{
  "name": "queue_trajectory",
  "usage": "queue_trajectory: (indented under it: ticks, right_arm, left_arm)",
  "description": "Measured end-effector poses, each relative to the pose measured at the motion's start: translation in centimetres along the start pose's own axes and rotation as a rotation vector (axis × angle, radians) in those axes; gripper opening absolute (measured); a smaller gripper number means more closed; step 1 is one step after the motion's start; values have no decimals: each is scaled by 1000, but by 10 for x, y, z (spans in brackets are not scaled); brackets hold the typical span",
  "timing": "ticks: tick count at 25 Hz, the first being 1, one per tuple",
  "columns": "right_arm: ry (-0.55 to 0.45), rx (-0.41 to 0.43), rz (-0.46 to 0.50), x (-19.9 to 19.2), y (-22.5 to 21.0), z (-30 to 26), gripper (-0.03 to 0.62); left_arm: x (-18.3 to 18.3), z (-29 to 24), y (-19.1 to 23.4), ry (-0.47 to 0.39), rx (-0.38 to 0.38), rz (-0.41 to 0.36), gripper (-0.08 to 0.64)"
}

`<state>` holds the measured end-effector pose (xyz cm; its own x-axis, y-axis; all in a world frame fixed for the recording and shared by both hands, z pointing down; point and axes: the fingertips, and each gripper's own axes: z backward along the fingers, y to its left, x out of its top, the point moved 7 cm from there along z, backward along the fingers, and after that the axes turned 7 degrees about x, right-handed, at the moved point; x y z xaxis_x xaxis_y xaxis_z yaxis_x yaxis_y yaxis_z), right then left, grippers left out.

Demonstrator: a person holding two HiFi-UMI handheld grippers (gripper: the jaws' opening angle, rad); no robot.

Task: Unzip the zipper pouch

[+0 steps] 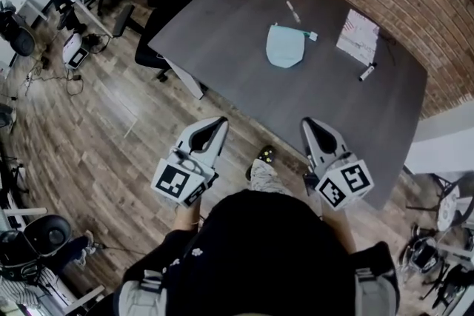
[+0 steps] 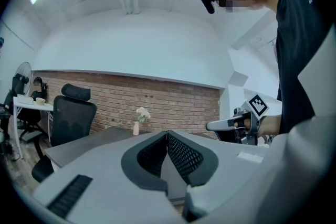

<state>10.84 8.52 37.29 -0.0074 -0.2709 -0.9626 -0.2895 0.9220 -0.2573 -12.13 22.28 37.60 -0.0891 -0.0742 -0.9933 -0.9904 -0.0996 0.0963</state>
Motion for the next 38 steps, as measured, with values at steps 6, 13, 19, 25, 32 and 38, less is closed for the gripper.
queue_trajectory:
  ticks: [6,13,19,25,32,38]
  right_arm:
    - [-10,-7,-12,11,-44,-32,6]
    - [-16,-60,-29,25,-102,-49,11]
    - [-23,-102,-59,31,-149,-56,23]
    - [-17,-141,-84,30,-187,-58,31]
    - [7,-168,-93,28,-203,-68,37]
    - [0,-218,-79,42,-210,-89,44]
  left_arm:
    - [7,-56,25,27,-15,-11,5]
    - [17,-131,42,33,-54,-31,5]
    - [17,-190,51,104,-91,-50,5]
    - [20,-244,55,93,-133,-44,5]
    - [10,-275,67,151,-162,-42,5]
    - [12,-311,86,165,-237,-46,5]
